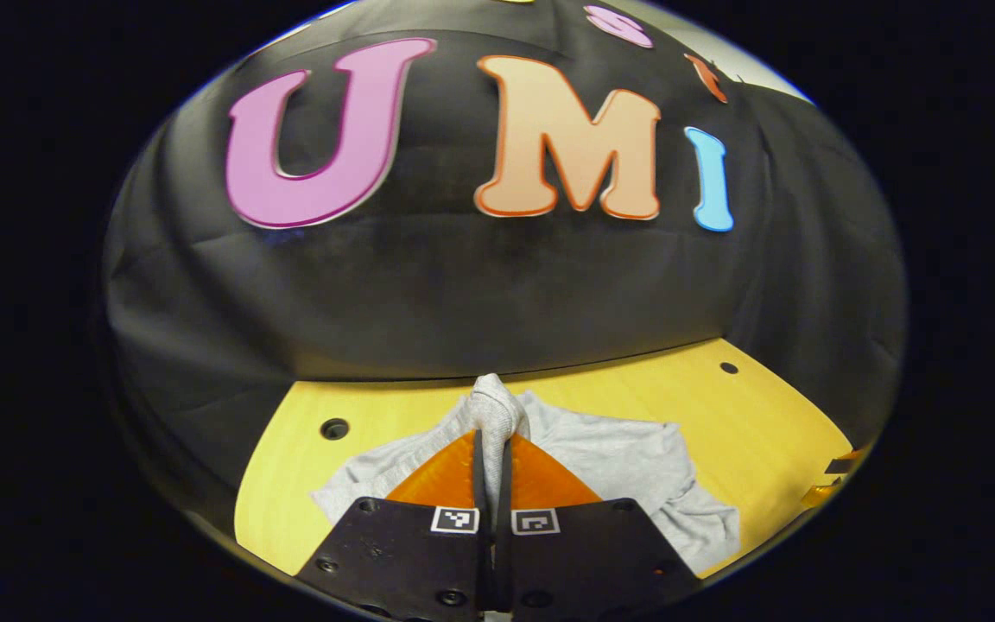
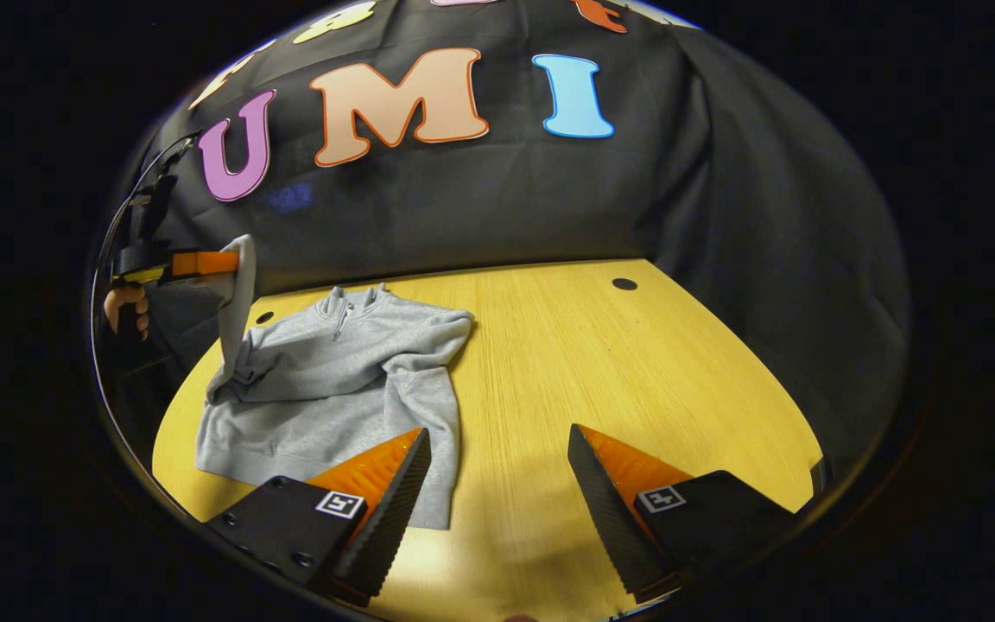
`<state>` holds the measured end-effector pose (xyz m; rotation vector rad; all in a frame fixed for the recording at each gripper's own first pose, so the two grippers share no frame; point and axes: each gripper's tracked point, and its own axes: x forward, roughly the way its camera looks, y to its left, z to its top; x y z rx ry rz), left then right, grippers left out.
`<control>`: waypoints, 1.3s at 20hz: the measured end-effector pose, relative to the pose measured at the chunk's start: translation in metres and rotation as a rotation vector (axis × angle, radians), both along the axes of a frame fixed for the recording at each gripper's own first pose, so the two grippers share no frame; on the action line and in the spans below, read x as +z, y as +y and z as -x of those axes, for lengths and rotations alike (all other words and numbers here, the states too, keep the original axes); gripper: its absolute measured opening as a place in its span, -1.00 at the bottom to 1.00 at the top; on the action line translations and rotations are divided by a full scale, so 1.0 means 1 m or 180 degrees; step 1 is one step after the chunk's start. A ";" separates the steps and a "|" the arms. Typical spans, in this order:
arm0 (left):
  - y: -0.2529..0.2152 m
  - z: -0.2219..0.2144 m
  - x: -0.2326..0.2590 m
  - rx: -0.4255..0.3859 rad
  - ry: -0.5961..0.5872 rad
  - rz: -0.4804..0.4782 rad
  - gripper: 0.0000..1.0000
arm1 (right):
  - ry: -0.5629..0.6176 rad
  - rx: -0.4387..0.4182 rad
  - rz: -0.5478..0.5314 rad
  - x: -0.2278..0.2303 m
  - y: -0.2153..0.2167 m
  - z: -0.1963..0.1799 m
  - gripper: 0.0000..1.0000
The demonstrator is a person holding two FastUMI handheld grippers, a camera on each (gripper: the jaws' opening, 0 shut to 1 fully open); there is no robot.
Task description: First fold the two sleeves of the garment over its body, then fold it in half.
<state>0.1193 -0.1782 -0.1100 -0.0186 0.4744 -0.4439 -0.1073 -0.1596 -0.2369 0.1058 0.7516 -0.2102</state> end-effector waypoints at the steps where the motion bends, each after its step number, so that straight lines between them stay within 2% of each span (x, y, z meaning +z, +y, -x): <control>1: -0.017 0.002 -0.002 -0.0075 0.0015 0.0010 -1.00 | 0.0013 -0.0018 0.0013 0.000 -0.005 0.005 0.93; 5: -0.076 0.012 -0.008 -0.0359 0.0076 0.0066 -1.00 | 0.0068 -0.0108 0.0046 0.001 -0.024 0.023 0.97; 10: -0.127 0.018 -0.026 -0.0572 0.0163 -0.0062 -1.00 | 0.0092 -0.0207 0.0062 0.003 -0.042 0.040 0.97; 14: -0.151 0.027 -0.068 -0.0662 0.0426 -0.0235 -1.00 | 0.0116 -0.0213 0.0097 0.003 -0.049 0.050 0.97; 15: -0.154 0.027 -0.077 -0.0684 0.0480 -0.0253 -1.00 | 0.0117 -0.0213 0.0107 0.003 -0.050 0.051 0.92; 16: -0.155 0.027 -0.088 -0.0694 0.0536 -0.0283 -1.00 | 0.0123 -0.0211 0.0110 0.002 -0.050 0.052 0.97; 19: -0.170 0.036 -0.103 -0.0836 0.0661 -0.0214 -0.92 | 0.0120 -0.0188 0.0095 0.002 -0.049 0.053 0.97; 20: -0.178 0.042 -0.099 -0.0913 0.0667 -0.0130 -0.67 | 0.0110 -0.0171 0.0093 0.002 -0.048 0.053 0.92; 22: -0.179 0.045 -0.087 -0.0979 0.0529 -0.0057 0.17 | 0.0081 -0.0118 0.0082 0.003 -0.041 0.047 0.97; 23: -0.175 0.043 -0.080 -0.0966 0.0391 -0.0075 0.58 | 0.0065 -0.0086 0.0075 0.004 -0.037 0.042 0.92; 24: -0.163 0.042 -0.069 -0.0897 0.0261 -0.0109 1.00 | 0.0050 -0.0051 0.0060 0.003 -0.032 0.037 0.97; 25: -0.157 0.045 -0.063 -0.0850 0.0202 -0.0067 1.00 | 0.0033 -0.0018 0.0040 0.004 -0.028 0.031 0.92; 26: -0.152 0.049 -0.058 -0.0805 0.0178 -0.0006 0.88 | 0.0015 0.0020 0.0011 0.004 -0.021 0.025 0.97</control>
